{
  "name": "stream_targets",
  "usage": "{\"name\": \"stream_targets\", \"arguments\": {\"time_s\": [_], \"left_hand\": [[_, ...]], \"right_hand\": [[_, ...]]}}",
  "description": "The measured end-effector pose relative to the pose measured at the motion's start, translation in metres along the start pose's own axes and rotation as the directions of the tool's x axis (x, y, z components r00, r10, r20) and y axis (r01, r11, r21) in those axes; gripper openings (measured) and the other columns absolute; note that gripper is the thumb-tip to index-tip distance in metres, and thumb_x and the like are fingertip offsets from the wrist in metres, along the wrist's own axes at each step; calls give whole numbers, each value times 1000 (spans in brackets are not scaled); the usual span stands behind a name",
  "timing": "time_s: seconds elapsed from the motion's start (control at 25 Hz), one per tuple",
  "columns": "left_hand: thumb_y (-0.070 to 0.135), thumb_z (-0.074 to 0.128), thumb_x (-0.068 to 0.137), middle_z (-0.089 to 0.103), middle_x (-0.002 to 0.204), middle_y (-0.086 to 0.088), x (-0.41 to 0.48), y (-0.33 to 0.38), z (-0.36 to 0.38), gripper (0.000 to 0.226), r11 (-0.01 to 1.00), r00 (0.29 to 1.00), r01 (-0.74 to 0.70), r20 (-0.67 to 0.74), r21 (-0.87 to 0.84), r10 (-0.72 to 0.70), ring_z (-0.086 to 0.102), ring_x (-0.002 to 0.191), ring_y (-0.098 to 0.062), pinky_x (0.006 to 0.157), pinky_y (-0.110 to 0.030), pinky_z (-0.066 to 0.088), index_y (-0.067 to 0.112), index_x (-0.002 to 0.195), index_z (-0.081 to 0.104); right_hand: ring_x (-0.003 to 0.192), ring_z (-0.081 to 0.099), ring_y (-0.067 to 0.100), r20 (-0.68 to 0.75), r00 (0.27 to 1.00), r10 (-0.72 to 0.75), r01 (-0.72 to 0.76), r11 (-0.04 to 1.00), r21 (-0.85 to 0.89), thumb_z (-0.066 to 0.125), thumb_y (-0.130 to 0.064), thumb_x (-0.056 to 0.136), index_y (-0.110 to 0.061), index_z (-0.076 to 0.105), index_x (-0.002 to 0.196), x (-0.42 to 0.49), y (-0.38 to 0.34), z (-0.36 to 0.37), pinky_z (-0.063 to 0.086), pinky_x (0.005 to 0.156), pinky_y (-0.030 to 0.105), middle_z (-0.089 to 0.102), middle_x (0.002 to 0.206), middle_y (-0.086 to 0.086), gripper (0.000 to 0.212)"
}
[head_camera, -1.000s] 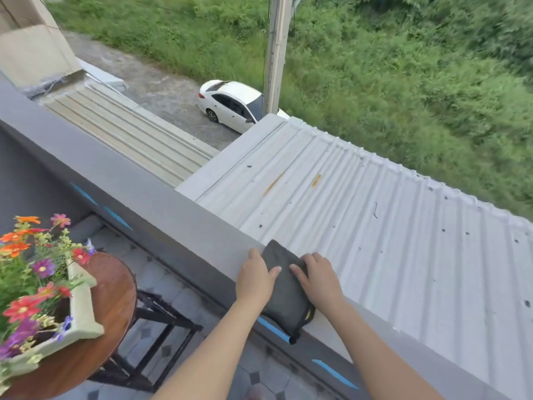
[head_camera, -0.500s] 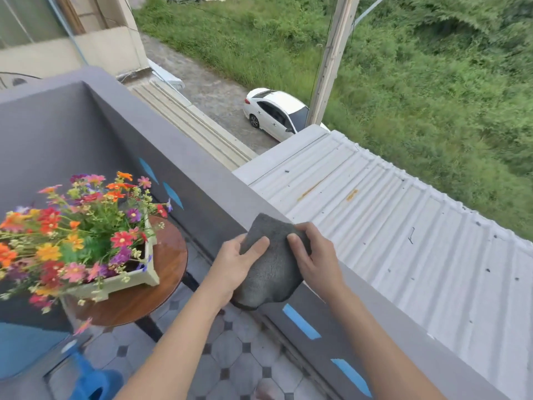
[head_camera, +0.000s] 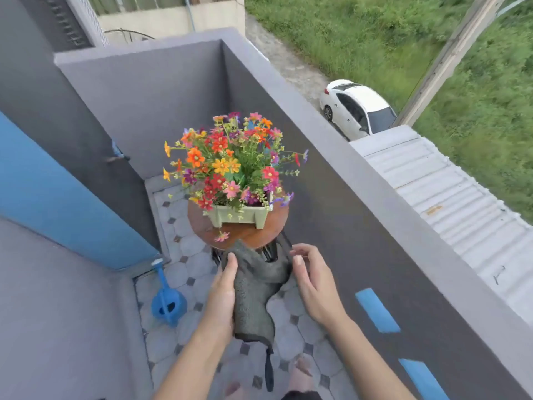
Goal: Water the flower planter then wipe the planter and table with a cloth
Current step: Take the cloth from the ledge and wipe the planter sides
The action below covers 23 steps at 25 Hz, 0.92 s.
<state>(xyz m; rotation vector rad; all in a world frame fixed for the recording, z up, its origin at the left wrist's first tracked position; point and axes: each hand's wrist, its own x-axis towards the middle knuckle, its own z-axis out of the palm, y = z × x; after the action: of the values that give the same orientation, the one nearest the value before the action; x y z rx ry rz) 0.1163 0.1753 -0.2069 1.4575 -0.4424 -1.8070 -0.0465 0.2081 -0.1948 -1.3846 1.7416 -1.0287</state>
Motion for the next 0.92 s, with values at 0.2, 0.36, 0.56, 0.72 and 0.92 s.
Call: {"name": "stream_targets", "arguments": {"time_s": [0.2, 0.36, 0.56, 0.72, 0.92], "left_hand": [[61, 58, 80, 56, 131, -3, 49, 9, -102, 63, 977, 932, -1, -355, 211, 78, 55, 117, -28, 101, -46, 42, 19, 127, 52], [53, 57, 85, 55, 127, -4, 111, 54, -130, 54, 711, 909, -44, -268, 702, 321, 53, 110, -25, 86, -37, 44, 13, 120, 50], [62, 56, 81, 51, 139, -4, 178, 79, -104, 62, 87, 896, -203, 149, 975, 418, 47, 124, -28, 88, -34, 39, 27, 132, 47], [60, 56, 83, 57, 130, -7, 204, 79, -80, 63, -103, 851, -276, 293, 956, 435, 54, 111, -29, 73, -32, 40, 25, 133, 43], [50, 57, 88, 61, 121, -7, 220, 71, -82, 50, -180, 769, -361, 402, 915, 498, 56, 104, -31, 76, -36, 45, 24, 130, 48]], "right_hand": [[94, 60, 10, 21, 998, 51, -49, 995, -84, 43, -36, 97, -27, 52, 105, 8, 34, 70, 44, 77, 27, 62, 100, -8, 15], [101, 58, 19, -100, 994, 36, -49, 990, -130, 46, -32, 96, -13, 53, 111, 73, 56, 108, 42, 76, 30, 60, 103, -3, 25], [112, 46, 35, -213, 975, -70, 33, 985, -169, 50, -46, 89, 4, 42, 124, 136, 84, 142, 44, 90, 45, 52, 115, 21, 62], [112, 47, 32, -290, 947, -135, 57, 964, -261, 61, -41, 87, 0, 41, 131, 152, 98, 164, 45, 87, 43, 53, 120, 16, 64], [105, 51, 30, -355, 923, -150, 68, 970, -233, 63, -31, 88, 0, 45, 119, 160, 109, 171, 39, 71, 33, 56, 115, 12, 48]]}}
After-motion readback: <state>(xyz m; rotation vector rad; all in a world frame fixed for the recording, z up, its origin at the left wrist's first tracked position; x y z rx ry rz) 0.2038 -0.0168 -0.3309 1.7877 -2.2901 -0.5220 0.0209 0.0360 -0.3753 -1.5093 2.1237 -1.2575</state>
